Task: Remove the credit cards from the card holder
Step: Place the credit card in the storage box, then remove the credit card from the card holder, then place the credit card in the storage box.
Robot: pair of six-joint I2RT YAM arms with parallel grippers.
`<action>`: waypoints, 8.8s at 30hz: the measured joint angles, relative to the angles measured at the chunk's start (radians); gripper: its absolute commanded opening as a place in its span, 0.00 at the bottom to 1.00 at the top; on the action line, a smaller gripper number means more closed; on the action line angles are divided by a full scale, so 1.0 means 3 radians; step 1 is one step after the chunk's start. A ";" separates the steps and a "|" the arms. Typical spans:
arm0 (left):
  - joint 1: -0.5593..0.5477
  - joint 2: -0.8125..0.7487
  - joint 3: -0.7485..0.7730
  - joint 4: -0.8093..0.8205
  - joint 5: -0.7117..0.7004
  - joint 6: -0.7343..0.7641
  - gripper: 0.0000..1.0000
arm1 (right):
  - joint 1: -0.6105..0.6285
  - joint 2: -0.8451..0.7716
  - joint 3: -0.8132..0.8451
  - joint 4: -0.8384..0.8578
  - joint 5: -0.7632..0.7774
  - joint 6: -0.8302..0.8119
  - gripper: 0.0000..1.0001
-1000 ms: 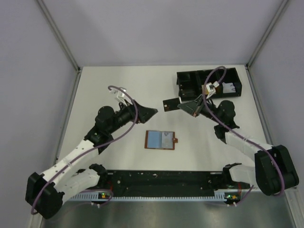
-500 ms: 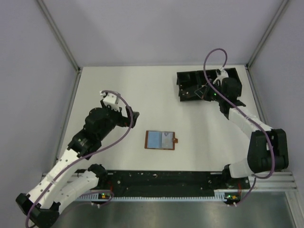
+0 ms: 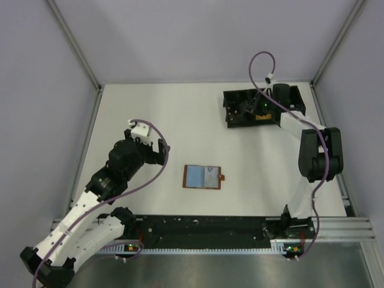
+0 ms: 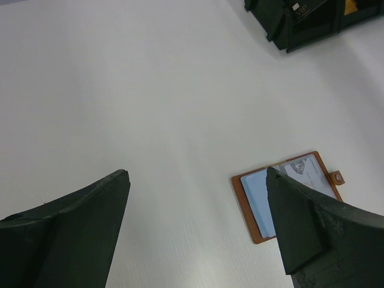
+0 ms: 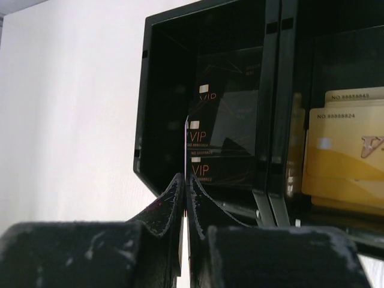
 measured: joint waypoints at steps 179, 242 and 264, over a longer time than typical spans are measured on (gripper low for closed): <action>-0.0350 0.2555 -0.1102 0.2265 0.1736 -0.2635 0.16 | 0.1469 -0.0337 -0.2331 0.1527 -0.0824 0.1036 0.09; 0.0003 0.1092 -0.1761 0.2757 0.2094 -0.2425 0.00 | 0.1405 -0.1161 -0.2328 0.1484 -0.1297 0.0670 0.50; 0.0004 0.1153 -0.1723 0.3320 0.2782 -0.2482 0.00 | 0.1522 -0.0965 -0.2265 0.2290 -0.2239 0.0879 0.00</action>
